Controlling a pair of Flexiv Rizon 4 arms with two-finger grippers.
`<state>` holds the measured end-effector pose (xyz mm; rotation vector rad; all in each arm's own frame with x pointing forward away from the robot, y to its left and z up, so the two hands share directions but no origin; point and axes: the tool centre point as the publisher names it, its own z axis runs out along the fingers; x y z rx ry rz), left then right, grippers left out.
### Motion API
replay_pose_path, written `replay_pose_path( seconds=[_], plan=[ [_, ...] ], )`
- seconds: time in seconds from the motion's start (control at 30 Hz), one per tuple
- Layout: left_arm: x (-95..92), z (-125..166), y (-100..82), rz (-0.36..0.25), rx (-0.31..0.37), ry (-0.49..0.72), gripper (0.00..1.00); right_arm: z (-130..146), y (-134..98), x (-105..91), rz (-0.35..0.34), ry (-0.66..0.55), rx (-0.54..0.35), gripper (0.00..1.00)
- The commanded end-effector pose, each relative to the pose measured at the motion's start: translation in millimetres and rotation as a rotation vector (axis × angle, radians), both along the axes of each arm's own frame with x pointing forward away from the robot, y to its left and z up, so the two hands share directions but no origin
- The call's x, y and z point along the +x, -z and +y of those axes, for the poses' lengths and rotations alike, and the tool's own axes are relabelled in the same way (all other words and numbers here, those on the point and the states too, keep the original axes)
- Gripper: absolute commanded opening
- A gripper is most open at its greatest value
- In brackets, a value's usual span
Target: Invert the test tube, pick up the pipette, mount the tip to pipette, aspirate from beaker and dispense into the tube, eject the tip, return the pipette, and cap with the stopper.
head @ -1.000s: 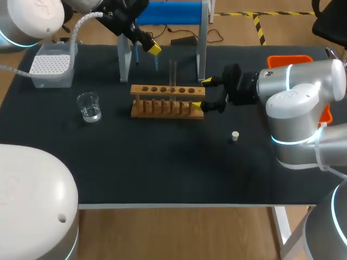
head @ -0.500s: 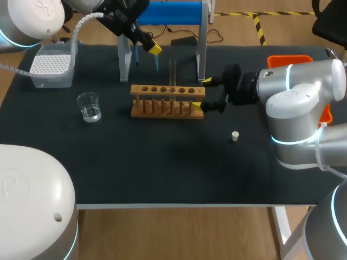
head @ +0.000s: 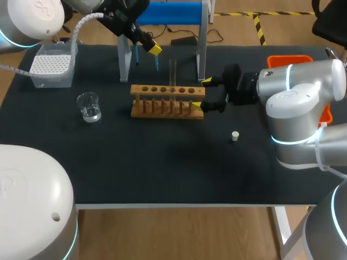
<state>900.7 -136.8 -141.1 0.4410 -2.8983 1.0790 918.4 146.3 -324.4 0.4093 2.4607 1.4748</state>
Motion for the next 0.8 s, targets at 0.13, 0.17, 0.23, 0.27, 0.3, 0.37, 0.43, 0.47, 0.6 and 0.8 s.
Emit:
replay_pose_path(
  seconds=[0.13,0.17,0.23,0.27,0.3,0.37,0.43,0.47,0.6,0.8],
  plan=[
    [-0.1,0,-1.6,0.004,0.004,0.001,0.00,-6,-13,-13.0,-0.021,-0.008,0.031,1.00],
    [-0.1,0,-1.6,0.004,0.004,0.001,0.00,-7,-17,-16.6,-0.029,-0.013,0.040,1.00],
    [-0.1,0,-1.6,0.004,0.004,0.001,0.00,-9,-24,-26.0,-0.038,-0.021,0.062,1.00],
    [-0.1,0,-1.6,0.004,0.004,0.001,0.00,-10,-28,-30.3,-0.042,-0.028,0.073,1.00],
    [-0.1,0,-1.6,0.004,0.004,0.001,0.00,-11,-32,-34.2,-0.049,-0.035,0.084,1.00],
    [-0.1,0,-1.6,0.004,0.004,0.001,0.00,-11,-40,-41.0,-0.063,-0.051,0.107,1.00],
    [-0.1,0,-1.6,0.004,0.004,0.001,0.00,-10,-49,-48.6,-0.084,-0.073,0.131,1.00],
    [-0.1,0,-1.6,0.004,0.004,0.001,0.00,-9,-54,-52.7,-0.085,-0.074,0.133,1.00],
    [-0.1,0,-1.6,0.004,0.004,0.001,0.00,-2,-72,-63.7,-0.119,-0.116,0.180,1.00],
    [-0.1,0,-1.6,0.004,0.004,0.001,0.00,18,-88,-68.2,-0.142,-0.194,0.248,1.00]
  ],
)
